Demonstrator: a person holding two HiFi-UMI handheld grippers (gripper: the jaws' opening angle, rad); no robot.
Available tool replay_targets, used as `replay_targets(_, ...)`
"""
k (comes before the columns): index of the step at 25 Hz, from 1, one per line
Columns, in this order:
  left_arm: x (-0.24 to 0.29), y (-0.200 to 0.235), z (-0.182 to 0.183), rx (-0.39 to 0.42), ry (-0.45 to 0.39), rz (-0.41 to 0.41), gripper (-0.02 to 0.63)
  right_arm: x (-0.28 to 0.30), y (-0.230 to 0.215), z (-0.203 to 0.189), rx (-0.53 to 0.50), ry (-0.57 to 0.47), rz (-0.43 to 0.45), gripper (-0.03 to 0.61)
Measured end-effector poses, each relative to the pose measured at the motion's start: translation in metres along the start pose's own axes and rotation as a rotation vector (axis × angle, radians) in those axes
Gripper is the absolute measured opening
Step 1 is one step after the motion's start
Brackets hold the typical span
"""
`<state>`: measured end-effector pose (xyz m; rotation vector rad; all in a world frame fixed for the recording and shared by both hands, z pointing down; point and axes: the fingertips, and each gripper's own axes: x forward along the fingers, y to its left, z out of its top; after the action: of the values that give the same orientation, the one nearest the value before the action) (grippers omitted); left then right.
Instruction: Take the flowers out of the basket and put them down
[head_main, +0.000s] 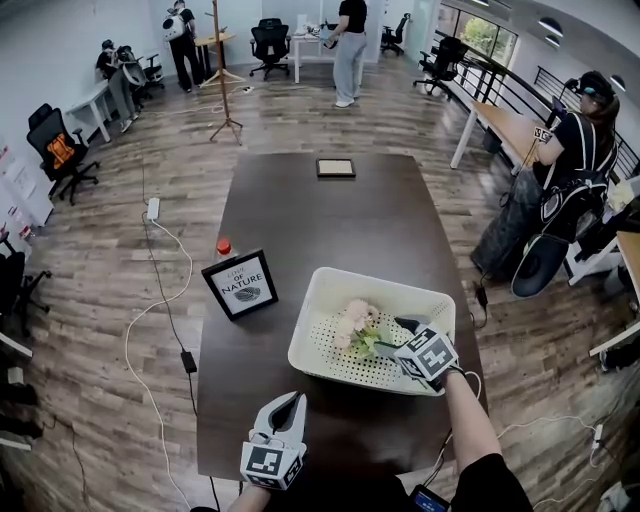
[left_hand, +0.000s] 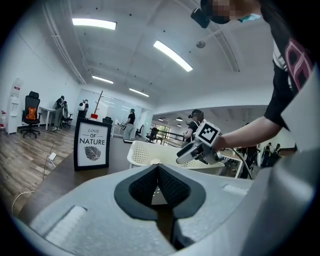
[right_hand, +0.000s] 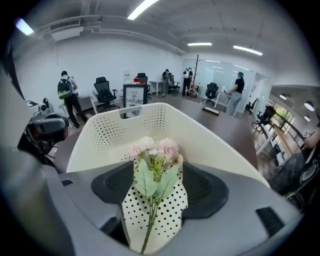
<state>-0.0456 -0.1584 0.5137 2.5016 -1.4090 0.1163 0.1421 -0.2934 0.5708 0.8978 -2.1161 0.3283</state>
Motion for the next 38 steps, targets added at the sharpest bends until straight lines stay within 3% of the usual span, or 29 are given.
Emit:
replay_targets(7, 0.007, 0.003, -0.007, -0.015, 0.012, -0.003, 0.009, 0.049, 0.006, -0.05, 0.018, 0.185, 0.072, 0.319)
replay_targets(15, 0.012, 0.009, -0.012, -0.017, 0.035, 0.001, 0.009, 0.078, 0.002, -0.065, 0.049, 0.259, 0.082, 0.318)
replay_targets(20, 0.012, 0.015, -0.016, -0.013, 0.047, 0.011, 0.009, 0.086, 0.003, -0.069, 0.015, 0.28, 0.067, 0.264)
replay_targets(38, 0.015, 0.014, -0.018, -0.015, 0.05, 0.026, 0.009, 0.088, 0.007, -0.078, 0.04, 0.255, 0.057, 0.24)
